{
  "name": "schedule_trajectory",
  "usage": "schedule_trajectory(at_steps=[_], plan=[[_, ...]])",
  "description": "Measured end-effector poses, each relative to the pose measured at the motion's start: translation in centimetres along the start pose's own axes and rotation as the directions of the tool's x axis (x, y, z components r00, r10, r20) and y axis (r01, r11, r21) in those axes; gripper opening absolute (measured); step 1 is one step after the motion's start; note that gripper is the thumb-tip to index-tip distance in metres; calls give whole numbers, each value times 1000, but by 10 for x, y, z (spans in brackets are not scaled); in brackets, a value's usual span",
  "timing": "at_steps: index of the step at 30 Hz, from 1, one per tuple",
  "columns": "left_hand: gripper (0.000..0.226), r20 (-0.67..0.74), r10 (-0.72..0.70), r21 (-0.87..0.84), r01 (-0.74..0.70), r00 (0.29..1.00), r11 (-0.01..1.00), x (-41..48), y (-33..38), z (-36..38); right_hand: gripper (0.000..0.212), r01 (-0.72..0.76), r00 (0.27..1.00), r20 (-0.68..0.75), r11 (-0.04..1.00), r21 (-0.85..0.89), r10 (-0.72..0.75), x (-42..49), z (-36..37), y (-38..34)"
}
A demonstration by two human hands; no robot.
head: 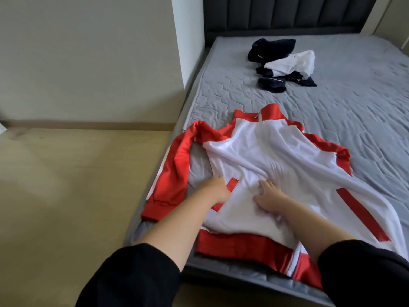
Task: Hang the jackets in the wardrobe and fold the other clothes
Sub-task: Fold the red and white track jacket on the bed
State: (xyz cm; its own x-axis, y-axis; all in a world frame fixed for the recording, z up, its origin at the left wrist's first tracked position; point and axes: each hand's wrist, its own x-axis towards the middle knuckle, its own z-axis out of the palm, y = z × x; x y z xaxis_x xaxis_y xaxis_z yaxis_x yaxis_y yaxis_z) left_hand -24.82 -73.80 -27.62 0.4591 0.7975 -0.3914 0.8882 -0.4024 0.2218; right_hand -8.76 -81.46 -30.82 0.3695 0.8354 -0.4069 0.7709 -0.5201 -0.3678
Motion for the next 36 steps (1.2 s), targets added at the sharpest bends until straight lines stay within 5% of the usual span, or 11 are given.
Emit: schedule_trajectory(at_steps=[5,8,14,17,19,21,25,28,30,32,36], plan=[[55,-47,47,182,-38,998,983,-24,20,23,63,64,998,-5,997,47,-64,-30,-10,16],[43,-69,174,325,-143,982,935,-33,30,35,37,92,993,-85,992,91,-84,-49,-19,37],[36,-22,509,-258,-497,860,829,-53,80,43,23,96,949,-314,980,173,-37,-78,-30,88],[38,81,583,-324,-532,809,783,-56,108,49,25,-4,786,-615,995,99,64,-80,-42,116],[41,61,580,-287,-542,812,790,-49,119,53,26,-127,658,-709,965,227,254,-80,-56,133],[45,-30,550,-196,-544,835,816,-34,128,55,19,-184,672,-601,883,432,433,-74,-71,143],[59,-100,368,-85,-377,924,922,8,147,53,33,-269,806,-328,798,539,493,-52,-83,150],[61,-133,328,-36,-335,935,942,34,173,49,25,-342,786,-276,762,549,553,-33,-84,161],[58,-187,344,6,-349,920,937,46,191,48,35,-368,756,-181,637,677,629,-22,-85,165],[58,-198,362,3,-369,911,929,56,206,49,44,-422,757,-118,618,663,643,-14,-88,171],[62,-137,335,14,-336,932,942,67,228,54,32,-392,819,-19,583,712,574,-3,-101,170]])
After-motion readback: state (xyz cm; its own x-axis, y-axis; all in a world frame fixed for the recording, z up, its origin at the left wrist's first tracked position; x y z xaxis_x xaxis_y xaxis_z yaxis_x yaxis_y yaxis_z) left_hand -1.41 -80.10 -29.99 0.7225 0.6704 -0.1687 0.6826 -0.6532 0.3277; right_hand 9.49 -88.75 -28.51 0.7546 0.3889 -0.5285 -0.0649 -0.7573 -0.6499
